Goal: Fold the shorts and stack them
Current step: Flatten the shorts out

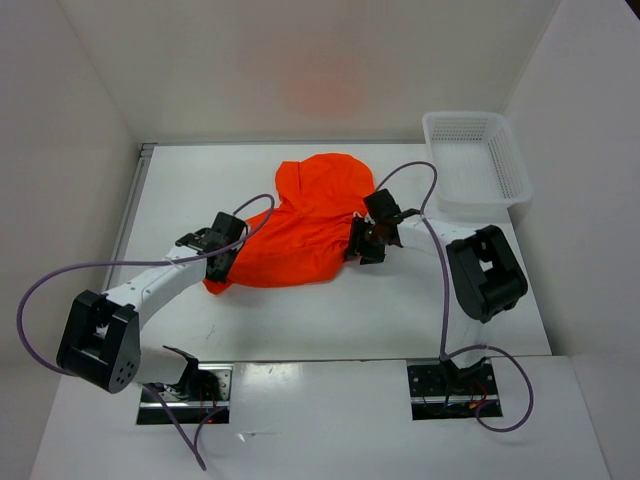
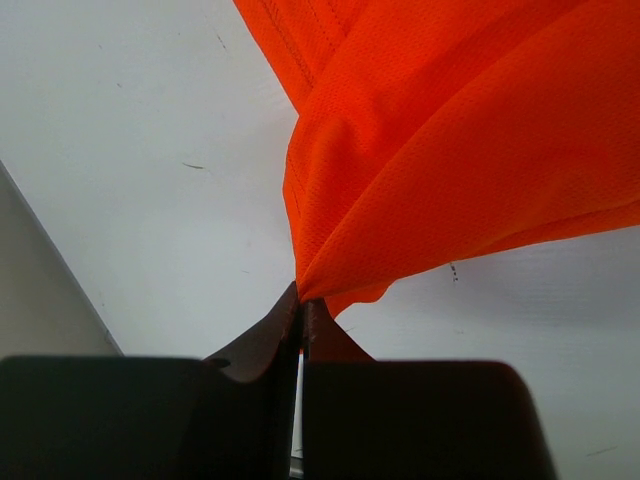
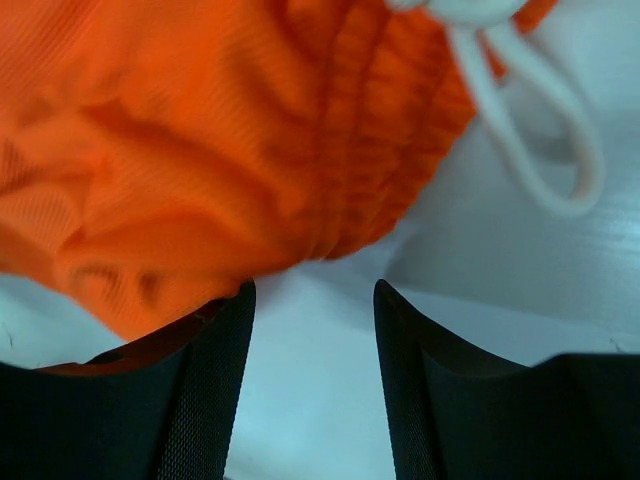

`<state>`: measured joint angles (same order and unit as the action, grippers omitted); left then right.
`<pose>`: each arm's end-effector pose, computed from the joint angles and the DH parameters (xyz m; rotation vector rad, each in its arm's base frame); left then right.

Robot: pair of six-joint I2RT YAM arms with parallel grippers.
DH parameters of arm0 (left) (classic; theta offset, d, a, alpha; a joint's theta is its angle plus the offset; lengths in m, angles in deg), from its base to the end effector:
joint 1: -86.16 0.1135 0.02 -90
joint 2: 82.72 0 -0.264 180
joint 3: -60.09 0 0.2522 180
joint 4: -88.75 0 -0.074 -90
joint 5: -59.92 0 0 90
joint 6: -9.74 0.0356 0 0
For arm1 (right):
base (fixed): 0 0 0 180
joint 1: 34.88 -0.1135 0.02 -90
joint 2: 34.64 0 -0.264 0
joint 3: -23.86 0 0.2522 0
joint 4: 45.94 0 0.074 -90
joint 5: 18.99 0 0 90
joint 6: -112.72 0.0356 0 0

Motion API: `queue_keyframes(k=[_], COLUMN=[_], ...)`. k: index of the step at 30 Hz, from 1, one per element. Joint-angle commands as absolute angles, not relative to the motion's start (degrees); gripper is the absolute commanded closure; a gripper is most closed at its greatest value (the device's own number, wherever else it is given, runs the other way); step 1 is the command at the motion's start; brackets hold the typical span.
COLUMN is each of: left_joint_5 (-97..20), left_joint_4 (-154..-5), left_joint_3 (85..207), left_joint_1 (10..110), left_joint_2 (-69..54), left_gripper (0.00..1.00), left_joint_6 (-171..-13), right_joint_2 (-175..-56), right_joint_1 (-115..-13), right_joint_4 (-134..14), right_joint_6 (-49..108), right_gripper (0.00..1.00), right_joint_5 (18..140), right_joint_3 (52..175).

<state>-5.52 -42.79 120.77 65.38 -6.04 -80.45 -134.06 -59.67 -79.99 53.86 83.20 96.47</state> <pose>0.2366 -0.0740 0.2049 0.3377 2.5755 0.4483 0.3067 0.1499 0.1652 0.0756 2.7303 0.5903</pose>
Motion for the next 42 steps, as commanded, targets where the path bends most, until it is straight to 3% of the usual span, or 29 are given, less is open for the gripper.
queue_keyframes(k=[1,12,24,25,27,29,30,33,36,39,42], left_joint_5=[-4.2,-4.2,-3.2,-3.2,-3.2,-2.1,-0.6,2.0,6.5,10.7,12.2], left_joint_4=[-43.6,-43.6,-43.6,-43.6,-44.3,-45.9,-46.7,-51.5,-59.4,-68.7,-67.6], left_joint_3=[122.9,121.1,121.1,120.5,120.5,120.5,120.5,122.7,128.0,140.9,160.0], left_joint_1=[65.2,65.2,65.2,65.2,65.2,65.2,65.2,65.9,68.0,70.5,74.0], left_joint_2=[-5.3,-6.3,-6.3,-6.3,-6.3,-6.3,-6.3,-6.3,-4.6,-0.1,4.7], left_gripper=[1.00,1.00,1.00,1.00,1.00,1.00,1.00,1.00,1.00,1.00,1.00], left_joint_6=[-80.3,-80.3,-80.3,-80.3,-80.3,-80.3,-80.3,-80.3,-80.3,-80.3,-80.3], right_joint_2=[-137.6,-142.7,-148.0,-147.5,-147.5,-147.0,-146.4,-143.9,-142.6,-142.6,-140.7], right_joint_1=[-59.5,-59.5,-62.0,-62.0,-62.8,-63.4,-63.9,-63.9,-60.8,-57.7,-57.7], right_joint_4=[-76.1,-75.3,-81.6,-81.6,-81.6,-80.9,-80.4,-79.8,-78.5,-79.9,-78.5], right_joint_6=[58.2,57.6,57.5,57.0,57.0,57.0,57.0,47.1,34.0,27.0,21.9], right_gripper=[0.43,0.34,0.38,0.39,0.52,0.68,0.85,0.99,1.00,1.00,1.00], right_joint_5=[77.9,80.3,71.3,71.3,71.9,72.7,72.7,69.1,63.8,60.0,56.8], right_joint_3=[100.5,110.3,114.8,113.1,111.2,109.9,109.9,112.3,120.2,137.1,145.6])
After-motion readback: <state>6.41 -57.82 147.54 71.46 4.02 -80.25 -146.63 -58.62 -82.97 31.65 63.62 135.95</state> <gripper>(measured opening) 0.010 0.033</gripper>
